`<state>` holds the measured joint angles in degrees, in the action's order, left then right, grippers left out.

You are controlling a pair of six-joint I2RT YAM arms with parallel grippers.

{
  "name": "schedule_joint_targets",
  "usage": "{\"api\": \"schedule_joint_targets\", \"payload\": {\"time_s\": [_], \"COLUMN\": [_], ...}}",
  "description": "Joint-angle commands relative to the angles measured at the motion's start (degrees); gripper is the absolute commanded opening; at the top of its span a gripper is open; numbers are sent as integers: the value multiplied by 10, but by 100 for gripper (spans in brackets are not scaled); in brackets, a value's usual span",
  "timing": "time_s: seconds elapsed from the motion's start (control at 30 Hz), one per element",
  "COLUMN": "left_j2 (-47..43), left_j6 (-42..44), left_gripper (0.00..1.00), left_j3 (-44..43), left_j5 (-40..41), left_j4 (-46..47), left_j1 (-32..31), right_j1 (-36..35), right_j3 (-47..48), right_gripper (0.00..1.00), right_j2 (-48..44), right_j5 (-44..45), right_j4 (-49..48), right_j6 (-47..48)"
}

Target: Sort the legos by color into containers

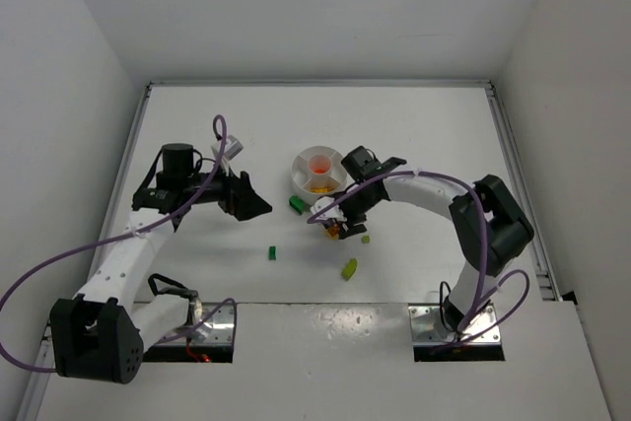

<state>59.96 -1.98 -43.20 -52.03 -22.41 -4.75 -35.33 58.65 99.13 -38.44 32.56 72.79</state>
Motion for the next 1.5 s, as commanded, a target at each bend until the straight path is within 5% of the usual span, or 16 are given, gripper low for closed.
{"api": "schedule_joint_targets", "payload": {"time_s": [0.0, 0.77, 1.47], "left_j2": [-18, -34, -23], "left_j6": [3, 3, 3], "left_gripper": [100, 100, 100], "left_j3": [6, 22, 17], "left_j5": [-4, -4, -9], "left_j4": [16, 26, 26], "left_j1": [8, 13, 13], "right_j1": [3, -69, -106], "right_j3": [31, 139, 156], "right_gripper": [63, 65, 62], "right_j2": [10, 79, 129], "right_j5": [0, 133, 217], "right_j4": [23, 132, 133], "right_j6": [41, 55, 50]}}
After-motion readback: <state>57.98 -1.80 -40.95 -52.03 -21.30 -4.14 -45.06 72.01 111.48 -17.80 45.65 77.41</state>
